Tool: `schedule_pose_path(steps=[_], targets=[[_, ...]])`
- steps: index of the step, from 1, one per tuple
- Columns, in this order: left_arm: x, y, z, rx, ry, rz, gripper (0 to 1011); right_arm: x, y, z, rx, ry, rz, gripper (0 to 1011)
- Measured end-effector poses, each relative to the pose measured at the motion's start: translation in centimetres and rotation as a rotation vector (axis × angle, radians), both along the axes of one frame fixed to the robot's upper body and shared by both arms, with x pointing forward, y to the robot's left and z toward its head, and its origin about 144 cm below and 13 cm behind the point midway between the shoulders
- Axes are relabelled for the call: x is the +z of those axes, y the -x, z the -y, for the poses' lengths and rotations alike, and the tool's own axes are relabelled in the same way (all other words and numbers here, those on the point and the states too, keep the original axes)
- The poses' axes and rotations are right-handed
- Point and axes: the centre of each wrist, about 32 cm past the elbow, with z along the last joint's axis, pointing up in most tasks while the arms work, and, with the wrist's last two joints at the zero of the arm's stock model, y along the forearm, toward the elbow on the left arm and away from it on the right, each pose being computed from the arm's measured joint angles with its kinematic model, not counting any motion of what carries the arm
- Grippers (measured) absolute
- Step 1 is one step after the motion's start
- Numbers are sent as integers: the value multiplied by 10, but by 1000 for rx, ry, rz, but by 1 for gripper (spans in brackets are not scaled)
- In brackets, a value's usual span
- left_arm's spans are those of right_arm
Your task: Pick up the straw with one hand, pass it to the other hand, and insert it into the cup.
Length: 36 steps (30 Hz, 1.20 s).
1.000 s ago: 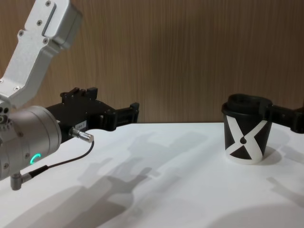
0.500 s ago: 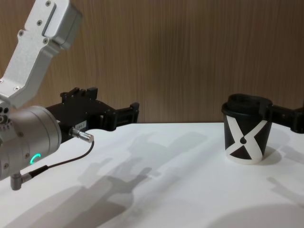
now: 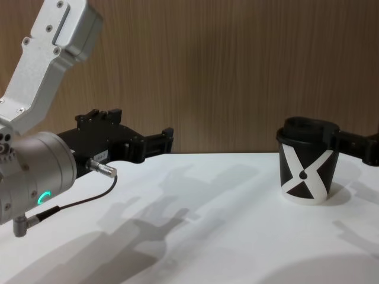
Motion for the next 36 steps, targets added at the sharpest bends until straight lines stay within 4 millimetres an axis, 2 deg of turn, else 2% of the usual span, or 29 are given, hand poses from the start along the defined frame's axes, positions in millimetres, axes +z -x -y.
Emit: schedule_pose_path(steps=[36], targets=[[0, 0, 0, 0, 0, 0, 1000, 0, 0, 0, 0, 0, 0, 1001]])
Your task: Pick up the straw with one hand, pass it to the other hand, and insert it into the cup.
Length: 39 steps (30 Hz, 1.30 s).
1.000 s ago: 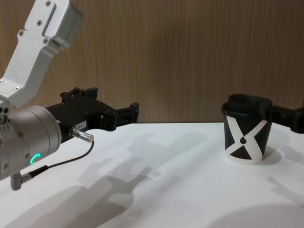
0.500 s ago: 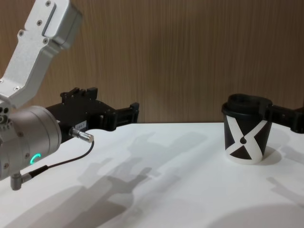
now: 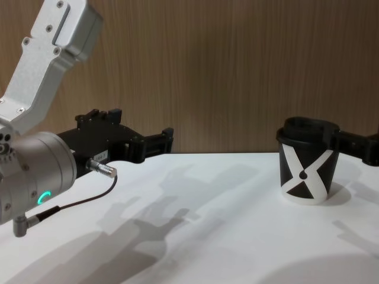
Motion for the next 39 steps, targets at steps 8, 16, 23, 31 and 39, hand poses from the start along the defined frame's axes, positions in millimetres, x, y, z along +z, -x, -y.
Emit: schedule_pose_path(steps=[8, 16, 23, 31, 39], targets=[[0, 0, 0, 0, 0, 0, 1000, 0, 0, 0, 0, 0, 0, 1001], [0, 0, 0, 0, 0, 0, 1000, 0, 0, 0, 0, 0, 0, 1001], [0, 0, 0, 0, 0, 0, 1000, 0, 0, 0, 0, 0, 0, 1001], [0, 0, 0, 0, 0, 0, 1000, -1, -2, 7, 11, 5, -7, 1001], [0, 0, 0, 0, 0, 0, 1000, 1, -4, 22, 36, 18, -23, 1001]])
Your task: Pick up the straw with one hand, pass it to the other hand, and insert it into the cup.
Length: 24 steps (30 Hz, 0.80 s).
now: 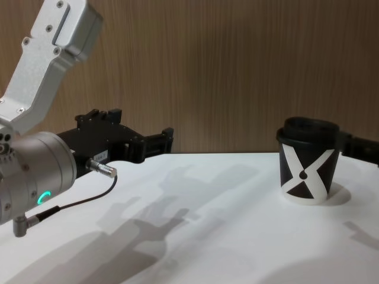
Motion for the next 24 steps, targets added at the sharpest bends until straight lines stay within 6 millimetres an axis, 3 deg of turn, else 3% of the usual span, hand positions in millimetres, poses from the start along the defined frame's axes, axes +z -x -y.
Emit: schedule_pose_path(steps=[24], targets=[[0, 0, 0, 0, 0, 0, 1000, 19, -3, 71, -15, -36, -106, 1001]])
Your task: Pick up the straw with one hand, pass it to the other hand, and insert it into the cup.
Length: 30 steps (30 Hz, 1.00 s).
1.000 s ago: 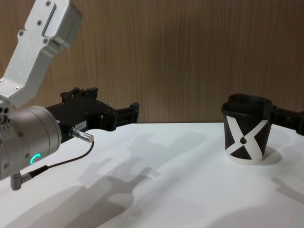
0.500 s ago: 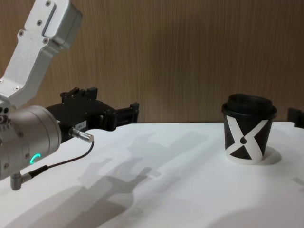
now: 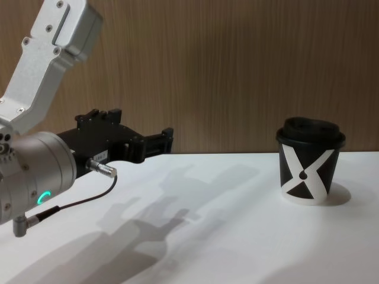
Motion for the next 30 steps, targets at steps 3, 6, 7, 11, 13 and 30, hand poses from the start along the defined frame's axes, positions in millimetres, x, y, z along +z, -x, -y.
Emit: schedule_pose_path(steps=[3, 6, 7, 11, 13, 30], targets=[[0, 0, 0, 0, 0, 0, 1000, 3, -1, 11, -3, 3, -12, 1001], [0, 0, 0, 0, 0, 0, 1000, 5, -2, 20, -1, 10, -23, 1001], [0, 0, 0, 0, 0, 0, 1000, 6, -2, 22, -2, 11, -25, 1001], [0, 0, 0, 0, 0, 0, 1000, 9, -3, 33, 3, 25, -38, 1001], [0, 0, 0, 0, 0, 0, 1000, 10, -5, 40, 5, 35, -46, 1001], [0, 0, 0, 0, 0, 0, 1000, 11, -15, 74, 43, 138, -95, 1001]])
